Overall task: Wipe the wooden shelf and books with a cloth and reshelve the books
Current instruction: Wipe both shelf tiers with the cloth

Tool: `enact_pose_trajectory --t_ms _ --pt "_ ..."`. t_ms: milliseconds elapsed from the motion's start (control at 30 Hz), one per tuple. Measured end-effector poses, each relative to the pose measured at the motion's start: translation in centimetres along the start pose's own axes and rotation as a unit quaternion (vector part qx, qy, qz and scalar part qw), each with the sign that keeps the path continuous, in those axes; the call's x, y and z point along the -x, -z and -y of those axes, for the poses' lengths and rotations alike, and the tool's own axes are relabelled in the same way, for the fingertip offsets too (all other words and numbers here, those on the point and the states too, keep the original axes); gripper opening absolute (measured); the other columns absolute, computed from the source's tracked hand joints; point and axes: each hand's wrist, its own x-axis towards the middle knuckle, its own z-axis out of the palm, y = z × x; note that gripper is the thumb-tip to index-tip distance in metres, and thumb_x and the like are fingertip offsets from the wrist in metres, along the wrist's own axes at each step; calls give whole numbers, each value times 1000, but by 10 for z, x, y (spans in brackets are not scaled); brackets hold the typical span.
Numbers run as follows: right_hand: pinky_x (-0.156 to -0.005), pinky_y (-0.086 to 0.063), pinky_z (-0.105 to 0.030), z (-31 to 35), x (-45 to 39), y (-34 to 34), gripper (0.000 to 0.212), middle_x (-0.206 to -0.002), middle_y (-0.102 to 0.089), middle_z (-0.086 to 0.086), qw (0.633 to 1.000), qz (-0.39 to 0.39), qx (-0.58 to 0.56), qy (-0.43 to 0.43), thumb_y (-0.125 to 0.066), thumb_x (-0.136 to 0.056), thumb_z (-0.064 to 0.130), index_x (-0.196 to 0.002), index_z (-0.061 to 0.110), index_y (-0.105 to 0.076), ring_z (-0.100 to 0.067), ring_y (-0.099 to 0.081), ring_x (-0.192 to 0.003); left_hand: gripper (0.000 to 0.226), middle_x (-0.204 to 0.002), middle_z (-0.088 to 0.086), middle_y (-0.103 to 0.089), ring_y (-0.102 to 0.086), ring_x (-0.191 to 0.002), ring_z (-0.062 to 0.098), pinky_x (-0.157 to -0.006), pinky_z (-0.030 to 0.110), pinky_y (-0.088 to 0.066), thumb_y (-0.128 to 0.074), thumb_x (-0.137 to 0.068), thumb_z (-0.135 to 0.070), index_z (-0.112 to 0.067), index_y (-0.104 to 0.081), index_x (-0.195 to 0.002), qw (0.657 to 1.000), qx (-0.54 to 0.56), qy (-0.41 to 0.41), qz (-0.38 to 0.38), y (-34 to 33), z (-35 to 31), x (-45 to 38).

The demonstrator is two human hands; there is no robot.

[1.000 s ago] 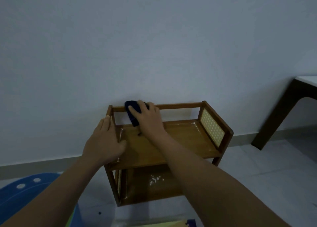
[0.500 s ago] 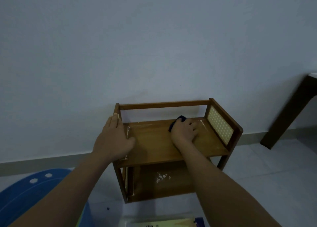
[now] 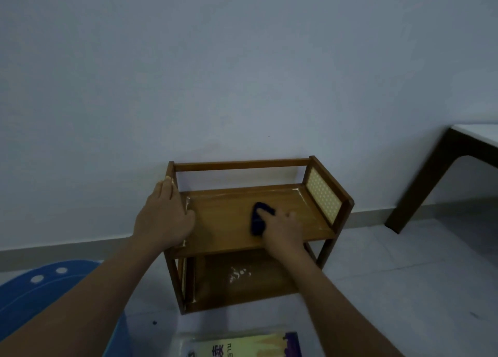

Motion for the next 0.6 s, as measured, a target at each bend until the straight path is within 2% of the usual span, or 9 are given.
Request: enact_pose_trajectory --t_ms 100,200,267,333,400,467,500,533,600 --pt "-102 -34 -42 -35 11 7 58 -143 -34 -11 994 -48 -42 -93 -44 -95 18 -148 31 -24 -33 -35 -123 70 -161 11 -3 -1 -149 26 -119 43 -15 -37 -97 -38 -7 -7 -152 1000 6 -8 -13 2 -1 0" --pt "-103 -37 -43 -34 44 -7 66 -146 -32 -11 981 -153 -109 -58 -54 -90 11 -148 29 -26 -32 -34 -127 60 -160 6 -17 -17 -146 21 -114 41 -26 -39 -99 -31 -11 -18 -151 986 129 -28 -99 1 1 14" --pt "-99 -41 -46 -36 73 -32 75 -145 -36 -12 960 -233 -156 -7 -63 -80 -2 -146 23 -35 -34 -38 -124 55 -157 2 -26 -27 -142 18 -110 40 -31 -35 -100 -33 -17 -21 -151 948 254 -30 -188 -15 5 35" --pt "-96 -42 -47 -43 99 -64 80 -145 -34 -13 940 -278 -200 7 -62 -75 -12 -144 20 -38 -36 -39 -122 57 -153 -3 -32 -37 -133 14 -101 37 -40 -38 -101 -31 -26 -13 -152 906 365 -3 -214 -42 8 59" --pt "-92 -46 -47 -48 111 -99 80 -144 -34 -14 940 -258 -222 -6 -58 -78 -13 -145 23 -34 -36 -41 -118 59 -139 -8 -45 -47 -118 11 -88 30 -43 -45 -100 -28 -29 -16 -151 884 425 52 -186 -78 11 74" --pt "-85 -50 -47 -51 111 -125 71 -138 -41 -19 947 -225 -227 -20 -49 -84 -5 -146 24 -30 -38 -46 -110 44 -115 -11 -58 -57 -106 17 -76 27 -43 -48 -97 -35 -28 -36 -139 870 452 108 -164 -104 11 78" --pt "-83 -50 -48 -53 108 -137 68 -135 -44 -21 953 -203 -226 -24 -45 -84 -2 -145 23 -31 -40 -47 -108 38 -103 -13 -59 -58 -101 19 -72 25 -42 -47 -97 -37 -25 -42 -133 859 467 132 -161 -113 10 78" --pt "-83 -50 -48 -55 102 -148 66 -131 -46 -23 957 -181 -224 -26 -44 -82 0 -144 21 -34 -41 -48 -107 35 -97 -15 -57 -57 -98 19 -70 23 -40 -47 -98 -36 -22 -45 -130 846 483 151 -165 -118 9 76" --pt "-81 -49 -49 -60 84 -168 64 -123 -50 -26 967 -132 -215 -32 -45 -82 -1 -143 16 -37 -42 -51 -102 34 -98 -11 -57 -53 -96 14 -73 23 -39 -47 -99 -33 -19 -47 -130 825 509 171 -177 -127 9 71"
